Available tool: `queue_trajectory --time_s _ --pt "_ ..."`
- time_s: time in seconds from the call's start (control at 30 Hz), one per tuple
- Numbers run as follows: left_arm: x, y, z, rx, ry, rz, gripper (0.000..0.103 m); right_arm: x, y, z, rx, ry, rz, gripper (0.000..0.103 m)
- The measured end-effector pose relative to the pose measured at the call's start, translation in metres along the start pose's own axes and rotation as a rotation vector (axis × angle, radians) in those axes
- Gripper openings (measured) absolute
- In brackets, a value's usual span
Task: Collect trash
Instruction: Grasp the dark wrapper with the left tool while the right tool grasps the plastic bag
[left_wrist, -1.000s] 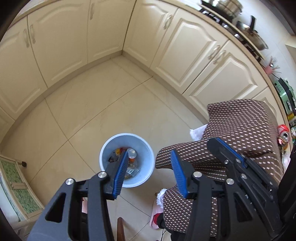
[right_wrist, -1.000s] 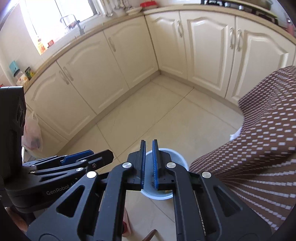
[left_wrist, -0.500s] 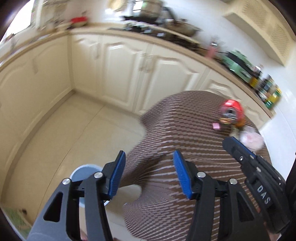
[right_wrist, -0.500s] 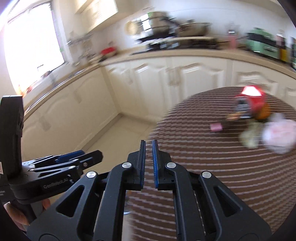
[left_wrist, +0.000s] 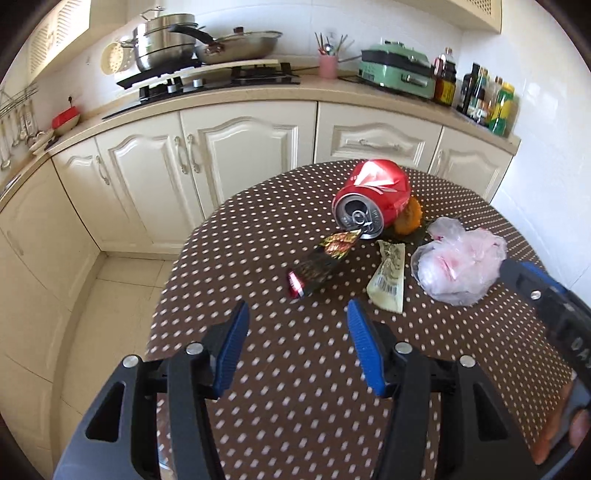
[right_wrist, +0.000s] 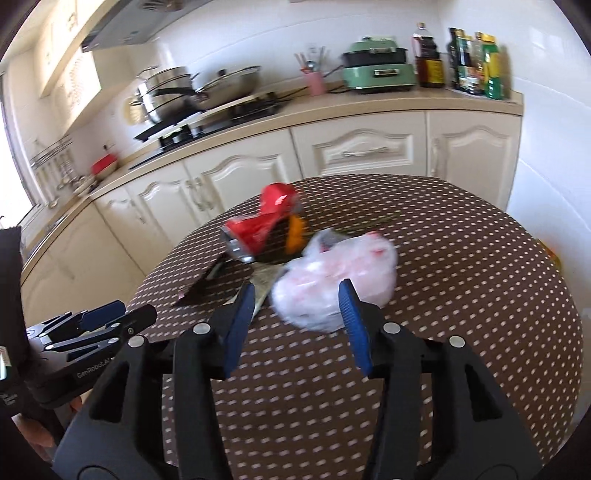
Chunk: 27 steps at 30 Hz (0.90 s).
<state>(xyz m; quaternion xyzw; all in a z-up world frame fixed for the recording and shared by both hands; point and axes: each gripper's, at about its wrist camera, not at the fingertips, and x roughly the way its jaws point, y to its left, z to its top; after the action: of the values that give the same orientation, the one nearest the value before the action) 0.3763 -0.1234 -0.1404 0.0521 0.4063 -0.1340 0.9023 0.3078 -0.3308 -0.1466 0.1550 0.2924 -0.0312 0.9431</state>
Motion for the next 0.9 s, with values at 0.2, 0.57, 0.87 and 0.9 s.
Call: queue_trajectory --time_s 0.2,0.57,0.87,0.9 --pt "0.032 -0.014 0.011 0.014 0.028 0.002 0.055 0.019 -0.024 0.005 0.046 0.020 -0.050 0.066" --pt "0.067 -0.016 0.021 0.008 0.044 0.012 0.027 0.065 -0.054 0.003 0.249 0.109 0.017 0.074" --pt "0.043 -0.004 0.012 -0.028 0.007 -0.018 0.021 0.062 -0.050 0.003 0.210 0.074 0.061 0.045" --pt "0.038 -0.003 0.010 -0.031 0.002 -0.020 0.020 0.056 -0.049 0.001 0.202 0.062 0.053 0.043"
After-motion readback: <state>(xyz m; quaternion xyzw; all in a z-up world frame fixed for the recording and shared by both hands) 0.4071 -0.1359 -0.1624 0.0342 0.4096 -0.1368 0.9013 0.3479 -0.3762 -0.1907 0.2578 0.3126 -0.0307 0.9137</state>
